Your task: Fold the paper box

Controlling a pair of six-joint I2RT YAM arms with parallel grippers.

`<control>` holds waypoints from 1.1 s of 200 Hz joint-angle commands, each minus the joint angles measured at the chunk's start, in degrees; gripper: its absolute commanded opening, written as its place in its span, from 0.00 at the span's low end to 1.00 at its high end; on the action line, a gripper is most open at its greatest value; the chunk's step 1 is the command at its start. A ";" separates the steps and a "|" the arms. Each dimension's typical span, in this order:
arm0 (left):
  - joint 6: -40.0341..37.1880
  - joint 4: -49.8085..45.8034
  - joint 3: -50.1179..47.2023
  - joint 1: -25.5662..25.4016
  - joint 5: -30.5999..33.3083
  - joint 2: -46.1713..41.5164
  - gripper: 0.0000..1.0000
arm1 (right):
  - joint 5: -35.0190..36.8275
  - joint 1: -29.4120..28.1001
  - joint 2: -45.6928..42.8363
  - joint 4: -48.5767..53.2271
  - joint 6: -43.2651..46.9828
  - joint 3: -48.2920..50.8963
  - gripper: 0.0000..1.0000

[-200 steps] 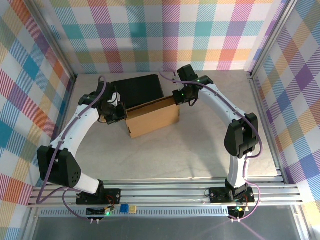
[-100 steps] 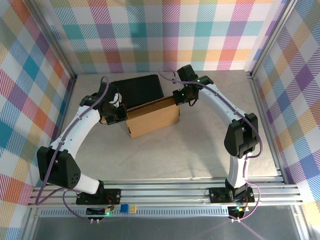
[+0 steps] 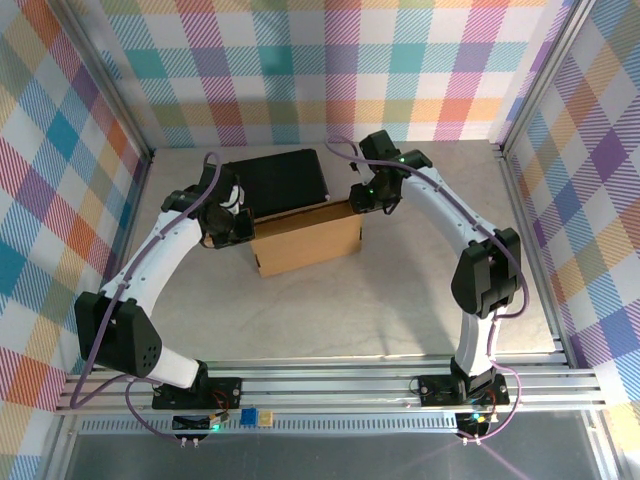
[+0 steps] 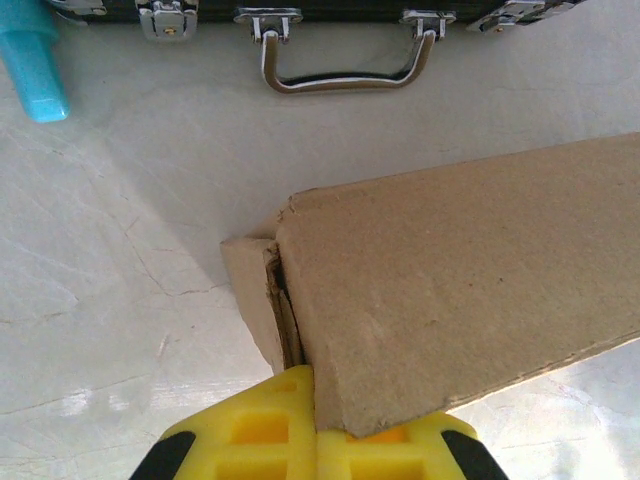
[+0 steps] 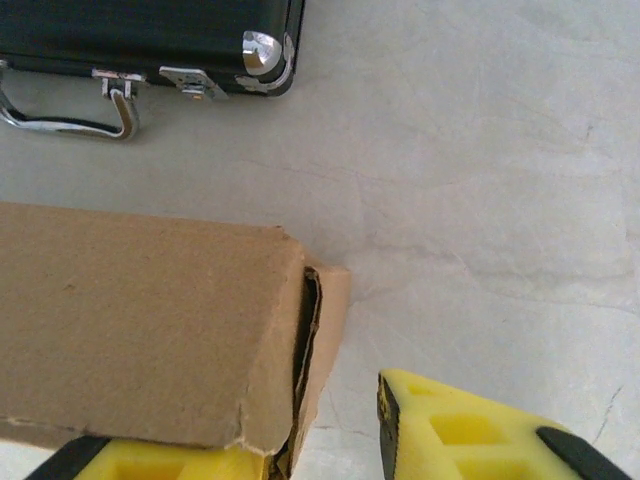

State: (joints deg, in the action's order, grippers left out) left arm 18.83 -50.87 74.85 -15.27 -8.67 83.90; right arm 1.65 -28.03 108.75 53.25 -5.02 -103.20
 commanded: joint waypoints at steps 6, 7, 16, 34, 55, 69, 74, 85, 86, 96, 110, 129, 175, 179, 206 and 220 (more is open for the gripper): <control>-0.40 -5.38 -1.33 -1.41 0.92 2.85 0.00 | -5.36 -0.45 -2.79 3.77 -1.92 -0.31 0.35; -0.43 -5.38 -1.31 -1.42 0.93 2.89 0.00 | -5.39 -0.45 -2.81 3.78 -1.97 -0.33 0.35; -0.31 -5.38 -1.29 -1.59 1.17 2.94 0.00 | -6.05 -0.40 -3.39 3.96 -2.17 -0.17 0.35; 0.00 -5.38 -1.08 -1.82 1.71 3.03 0.00 | -7.39 -0.27 -4.45 4.35 -2.62 0.27 0.35; 0.37 -5.48 -0.74 -2.22 2.42 3.29 0.00 | -7.63 -0.18 -5.58 5.23 -2.87 0.36 0.36; 0.36 -5.44 -0.76 -2.48 2.77 3.40 0.00 | -7.71 -0.03 -6.71 5.39 -3.36 0.82 0.38; 0.41 -5.47 -0.67 -2.57 2.95 3.42 0.00 | -7.84 0.11 -7.16 5.29 -3.77 1.09 0.39; 0.37 -5.45 -0.67 -2.66 3.12 3.39 0.00 | -8.46 0.54 -8.38 4.77 -5.27 1.78 0.40; 0.39 -5.46 -0.67 -2.71 3.17 3.38 0.00 | -8.57 0.62 -8.46 4.63 -5.45 1.86 0.40; 0.33 -5.46 -0.69 -2.82 3.48 3.29 0.00 | -9.45 1.24 -9.77 3.71 -7.73 2.43 0.42; 0.40 -5.39 -0.68 -2.84 3.66 3.19 0.00 | -10.15 2.20 -11.70 1.78 -11.97 3.12 0.45; 0.29 -5.17 -0.76 -3.01 3.92 2.96 0.00 | -11.01 3.77 -14.03 -2.22 -20.99 5.00 0.54; 0.42 -4.94 -0.87 -3.35 4.13 2.94 0.00 | -27.62 10.15 -15.50 -14.37 -58.42 14.64 0.68; 0.37 -4.94 -0.86 -3.37 4.16 2.94 0.00 | -28.87 10.12 -15.62 -17.28 -61.18 16.40 0.70; 0.41 -4.94 -0.92 -3.62 4.32 2.85 0.00 | -34.78 9.93 -14.82 -32.81 -76.08 24.57 0.74; 0.41 -4.86 -0.97 -3.63 4.46 2.72 0.00 | -36.14 9.86 -13.88 -34.36 -78.15 25.33 0.76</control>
State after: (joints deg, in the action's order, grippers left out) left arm 18.85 -50.85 75.64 -17.61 -4.75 84.58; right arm -26.15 -17.41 93.80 31.18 -67.53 -79.44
